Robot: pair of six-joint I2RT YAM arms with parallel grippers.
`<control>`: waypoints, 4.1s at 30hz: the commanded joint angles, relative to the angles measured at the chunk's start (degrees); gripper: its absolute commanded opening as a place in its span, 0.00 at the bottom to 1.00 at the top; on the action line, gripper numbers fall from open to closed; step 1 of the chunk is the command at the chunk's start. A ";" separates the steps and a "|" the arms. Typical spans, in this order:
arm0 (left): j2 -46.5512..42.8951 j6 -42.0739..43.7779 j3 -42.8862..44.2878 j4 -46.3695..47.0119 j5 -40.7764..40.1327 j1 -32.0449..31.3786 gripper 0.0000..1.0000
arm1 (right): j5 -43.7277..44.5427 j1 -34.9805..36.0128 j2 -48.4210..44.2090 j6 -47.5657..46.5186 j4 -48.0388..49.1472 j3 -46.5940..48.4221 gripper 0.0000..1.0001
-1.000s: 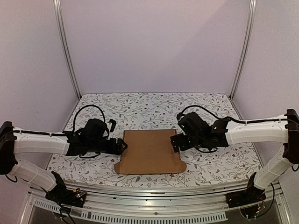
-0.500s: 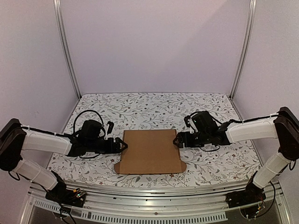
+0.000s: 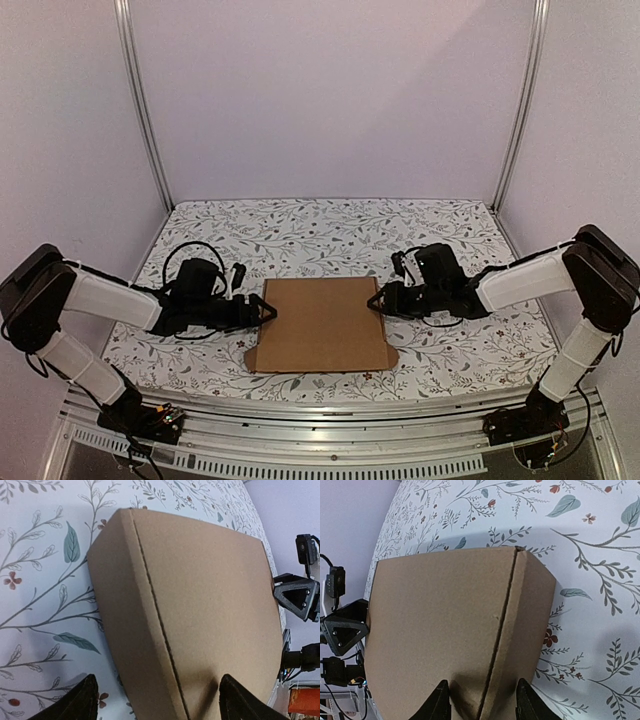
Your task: Fold the paper box
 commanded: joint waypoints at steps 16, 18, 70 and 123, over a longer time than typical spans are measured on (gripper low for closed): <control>0.83 -3.09 -2.04 3.82 3.78 2.85 0.82 | -0.18 -1.90 0.30 2.79 4.84 -7.68 0.00; 0.61 -3.61 -2.30 3.94 4.06 3.19 0.85 | 0.44 -2.11 -0.15 2.79 4.80 -8.82 0.00; 27.88 -34.56 -10.15 56.70 18.30 0.40 0.51 | 5.35 -2.31 -5.23 2.12 0.78 -12.32 0.00; -15.19 -44.27 -6.94 19.75 35.35 9.96 0.26 | 12.07 19.37 -50.06 -70.59 -34.42 2.82 0.99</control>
